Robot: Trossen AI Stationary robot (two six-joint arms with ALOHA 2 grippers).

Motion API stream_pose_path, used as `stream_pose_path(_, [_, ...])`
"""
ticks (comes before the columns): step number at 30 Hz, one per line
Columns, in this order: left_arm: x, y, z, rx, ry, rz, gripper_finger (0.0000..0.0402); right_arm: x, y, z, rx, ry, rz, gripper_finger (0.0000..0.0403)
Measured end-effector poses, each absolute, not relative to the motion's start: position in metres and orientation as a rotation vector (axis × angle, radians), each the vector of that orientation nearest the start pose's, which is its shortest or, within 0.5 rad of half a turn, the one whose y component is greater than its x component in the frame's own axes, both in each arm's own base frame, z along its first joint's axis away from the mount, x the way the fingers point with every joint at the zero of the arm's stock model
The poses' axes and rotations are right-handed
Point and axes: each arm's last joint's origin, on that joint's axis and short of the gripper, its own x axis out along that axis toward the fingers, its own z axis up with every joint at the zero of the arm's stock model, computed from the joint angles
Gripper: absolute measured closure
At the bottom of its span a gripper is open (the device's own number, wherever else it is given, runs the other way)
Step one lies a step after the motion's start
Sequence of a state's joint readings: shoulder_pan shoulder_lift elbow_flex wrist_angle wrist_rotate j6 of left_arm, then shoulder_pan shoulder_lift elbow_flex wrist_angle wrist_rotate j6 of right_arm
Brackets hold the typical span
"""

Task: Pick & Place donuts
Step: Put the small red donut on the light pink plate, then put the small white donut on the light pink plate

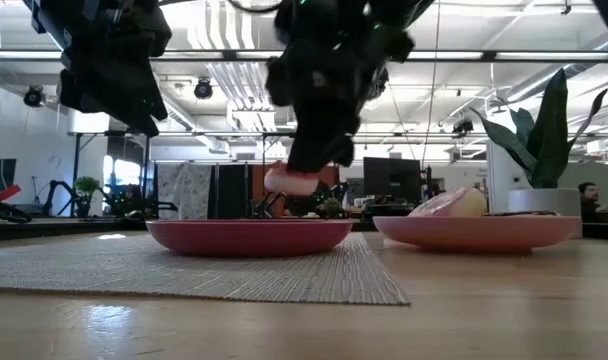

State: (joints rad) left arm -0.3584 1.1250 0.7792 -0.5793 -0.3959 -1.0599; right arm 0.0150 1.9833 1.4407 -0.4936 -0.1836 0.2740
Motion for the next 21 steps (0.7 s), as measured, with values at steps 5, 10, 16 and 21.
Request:
stream_pose_path(5, [0.202,-0.064,0.240,-0.673,0.738,0.486,0.0272,0.433,0.005,0.170,0.286,1.101,0.051,0.0325])
stream_pose_path(10, [0.197,-0.064,0.238,-0.677,0.770,0.513,0.0272,0.435,-0.001,0.163,0.237,1.162,-0.047,0.0248])
stream_pose_path(16, [0.195,-0.064,0.237,-0.669,0.784,0.526,0.0272,0.423,-0.005,0.188,0.034,1.148,-0.129,0.0190])
stream_pose_path(21, [0.195,-0.063,0.237,-0.662,0.777,0.536,0.0272,0.392,-0.029,0.226,-0.020,1.119,-0.281,0.0182])
